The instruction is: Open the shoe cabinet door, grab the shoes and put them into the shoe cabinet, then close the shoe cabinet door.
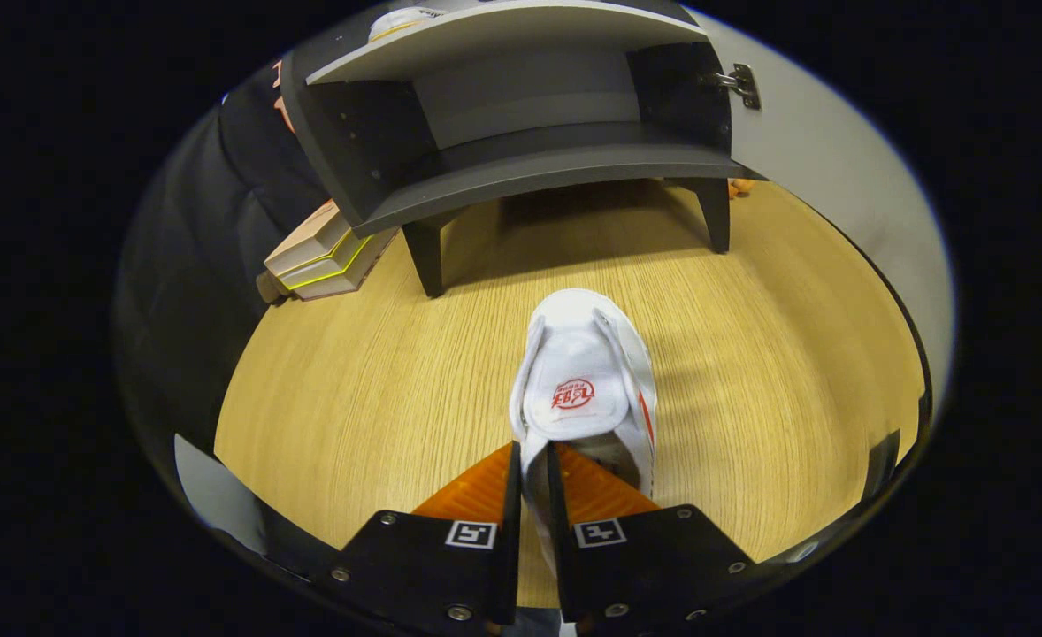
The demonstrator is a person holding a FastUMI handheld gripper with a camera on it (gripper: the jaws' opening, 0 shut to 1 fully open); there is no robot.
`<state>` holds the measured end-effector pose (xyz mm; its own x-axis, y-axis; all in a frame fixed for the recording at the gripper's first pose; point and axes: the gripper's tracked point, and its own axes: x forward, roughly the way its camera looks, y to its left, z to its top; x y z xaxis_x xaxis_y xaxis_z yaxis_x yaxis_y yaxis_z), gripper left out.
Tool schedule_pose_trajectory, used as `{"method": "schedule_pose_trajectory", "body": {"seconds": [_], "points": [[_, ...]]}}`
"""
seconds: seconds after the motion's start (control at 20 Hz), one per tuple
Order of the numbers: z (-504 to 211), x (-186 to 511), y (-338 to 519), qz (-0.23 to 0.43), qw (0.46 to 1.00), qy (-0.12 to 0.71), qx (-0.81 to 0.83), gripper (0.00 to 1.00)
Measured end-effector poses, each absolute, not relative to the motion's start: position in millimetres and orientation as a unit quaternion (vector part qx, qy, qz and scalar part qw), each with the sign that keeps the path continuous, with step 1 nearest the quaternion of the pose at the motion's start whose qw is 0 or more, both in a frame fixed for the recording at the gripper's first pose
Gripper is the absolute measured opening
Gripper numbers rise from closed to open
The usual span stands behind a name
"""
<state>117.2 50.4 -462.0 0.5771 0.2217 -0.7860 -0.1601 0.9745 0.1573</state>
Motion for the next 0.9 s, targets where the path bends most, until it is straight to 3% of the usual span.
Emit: {"method": "schedule_pose_trajectory", "body": {"seconds": [0.4, 0.9], "points": [[-472.6, 135.8, 53.6, 0.109, 0.897, 0.425, 0.047, 0.03], [-418.9, 128.5, 34.0, 0.103, 0.909, 0.403, 0.043, 0.03]]}}
